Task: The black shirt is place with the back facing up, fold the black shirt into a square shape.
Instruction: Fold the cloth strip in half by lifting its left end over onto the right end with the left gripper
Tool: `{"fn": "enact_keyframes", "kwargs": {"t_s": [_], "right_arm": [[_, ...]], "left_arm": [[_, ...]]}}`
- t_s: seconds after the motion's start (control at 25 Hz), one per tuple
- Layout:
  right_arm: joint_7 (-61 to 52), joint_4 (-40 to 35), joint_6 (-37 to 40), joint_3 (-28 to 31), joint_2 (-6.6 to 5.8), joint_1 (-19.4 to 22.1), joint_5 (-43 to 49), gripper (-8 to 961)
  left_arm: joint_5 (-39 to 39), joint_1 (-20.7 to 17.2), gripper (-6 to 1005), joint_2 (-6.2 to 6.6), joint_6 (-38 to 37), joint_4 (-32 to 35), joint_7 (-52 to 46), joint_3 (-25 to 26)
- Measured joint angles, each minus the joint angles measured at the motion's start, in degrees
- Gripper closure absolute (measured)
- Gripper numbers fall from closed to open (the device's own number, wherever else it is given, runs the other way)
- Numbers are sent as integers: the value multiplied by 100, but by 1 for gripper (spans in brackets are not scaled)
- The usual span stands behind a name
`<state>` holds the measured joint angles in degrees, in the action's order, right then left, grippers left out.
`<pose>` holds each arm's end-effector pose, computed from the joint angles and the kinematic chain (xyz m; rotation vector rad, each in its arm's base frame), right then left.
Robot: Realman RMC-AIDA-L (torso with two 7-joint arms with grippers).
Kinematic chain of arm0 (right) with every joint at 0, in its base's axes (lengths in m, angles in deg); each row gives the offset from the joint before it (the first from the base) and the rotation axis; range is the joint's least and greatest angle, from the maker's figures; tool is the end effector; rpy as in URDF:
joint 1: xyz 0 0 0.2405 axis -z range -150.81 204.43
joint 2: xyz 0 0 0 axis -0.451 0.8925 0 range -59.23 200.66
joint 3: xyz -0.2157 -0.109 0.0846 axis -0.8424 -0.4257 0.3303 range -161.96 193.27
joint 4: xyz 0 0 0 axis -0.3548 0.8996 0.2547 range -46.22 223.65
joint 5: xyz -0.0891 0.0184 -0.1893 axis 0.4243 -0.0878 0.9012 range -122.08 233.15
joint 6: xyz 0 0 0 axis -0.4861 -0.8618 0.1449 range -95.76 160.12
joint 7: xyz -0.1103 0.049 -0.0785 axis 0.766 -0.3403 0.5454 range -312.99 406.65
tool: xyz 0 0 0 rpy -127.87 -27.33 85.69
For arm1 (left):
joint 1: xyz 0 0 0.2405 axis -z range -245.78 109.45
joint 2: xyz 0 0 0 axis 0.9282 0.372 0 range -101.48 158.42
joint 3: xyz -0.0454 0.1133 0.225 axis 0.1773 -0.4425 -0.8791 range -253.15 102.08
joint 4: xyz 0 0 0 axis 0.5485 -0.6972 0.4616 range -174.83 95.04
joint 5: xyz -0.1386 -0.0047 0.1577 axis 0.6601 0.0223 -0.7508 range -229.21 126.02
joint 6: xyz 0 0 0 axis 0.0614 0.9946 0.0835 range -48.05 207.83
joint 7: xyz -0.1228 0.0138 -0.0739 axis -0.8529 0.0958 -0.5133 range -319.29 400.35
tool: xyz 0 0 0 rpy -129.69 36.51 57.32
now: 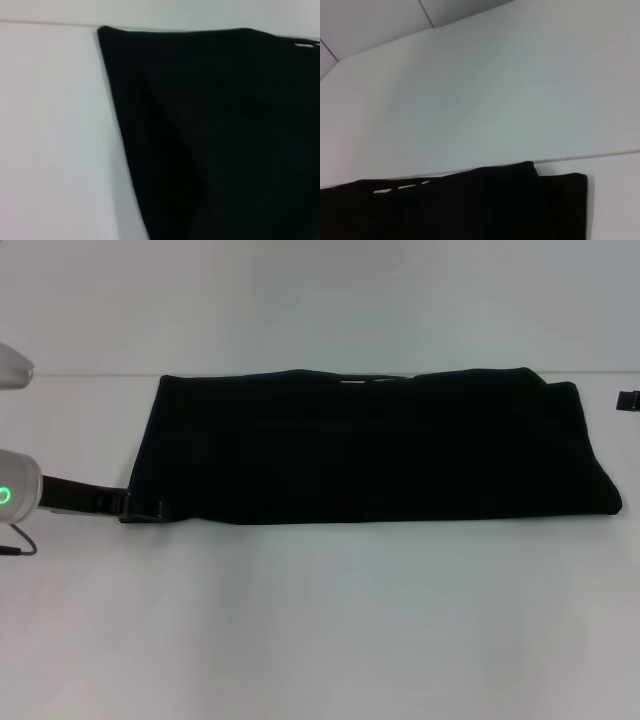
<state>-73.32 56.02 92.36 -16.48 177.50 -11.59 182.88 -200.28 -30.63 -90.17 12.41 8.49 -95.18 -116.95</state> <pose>0.3243 0.4242 0.1074 -1.9707 1.3406 0.4391 -0.2963 0.3955 0.0333 -2.1360 -1.4268 -0.0426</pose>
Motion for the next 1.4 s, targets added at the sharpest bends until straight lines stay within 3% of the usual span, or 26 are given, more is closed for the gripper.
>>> {"fn": "enact_keyframes", "kwargs": {"t_s": [0.44,0.84,1.08,1.4], "right_arm": [[0,0,4,13,0,0,0,272],[0,0,21,14,-16,0,0,273],[-303,3,257,-57,-129,8,287,280],[-818,12,749,-65,-217,5,1071,298]], "left_arm": [[-41,-6,428,26,110,-65,99,-26],[-55,23,881,28,458,-156,213,-42],[-58,78,982,93,447,-93,246,-27],[-64,90,981,104,309,-63,337,-31]]}}
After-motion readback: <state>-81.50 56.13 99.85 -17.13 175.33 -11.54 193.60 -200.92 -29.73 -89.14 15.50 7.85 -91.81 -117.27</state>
